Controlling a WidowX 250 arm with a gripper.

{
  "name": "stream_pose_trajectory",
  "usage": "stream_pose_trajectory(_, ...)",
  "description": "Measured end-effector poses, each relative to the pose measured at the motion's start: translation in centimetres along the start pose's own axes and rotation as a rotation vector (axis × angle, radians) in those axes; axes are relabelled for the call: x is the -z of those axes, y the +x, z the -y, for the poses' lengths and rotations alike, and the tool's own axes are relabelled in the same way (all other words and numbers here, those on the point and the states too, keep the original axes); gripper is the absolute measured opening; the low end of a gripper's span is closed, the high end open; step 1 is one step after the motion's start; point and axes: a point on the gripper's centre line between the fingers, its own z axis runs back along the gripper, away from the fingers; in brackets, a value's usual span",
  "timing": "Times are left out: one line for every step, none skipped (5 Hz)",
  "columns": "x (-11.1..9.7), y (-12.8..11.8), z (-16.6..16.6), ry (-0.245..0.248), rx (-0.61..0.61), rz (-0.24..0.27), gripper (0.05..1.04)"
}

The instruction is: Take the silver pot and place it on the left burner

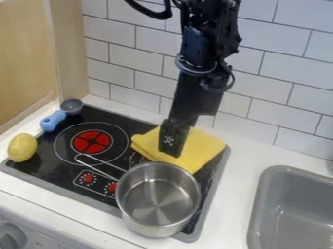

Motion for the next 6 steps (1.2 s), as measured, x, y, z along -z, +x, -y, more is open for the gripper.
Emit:
stream_pose_trajectory(1.2,-0.3,1.3,-0.054,0.002,-0.013,1.000)
stream_pose_trajectory(2.0,-0.2,2.0,-0.116,0.020,0.003,1.000)
stream_pose_trajectory(2.5,-0.3,2.4,-0.154,0.035,0.000,1.000)
stream_pose_trajectory(3.0,-0.3,2.5,-0.173,0.031,0.011,1.000)
stream_pose_trajectory(4.4,-0.3,2.6,-0.208,0.040,0.032,1.000)
stream_pose_trajectory(5.6,0.2,2.9,-0.237,0.066,0.058,0.956)
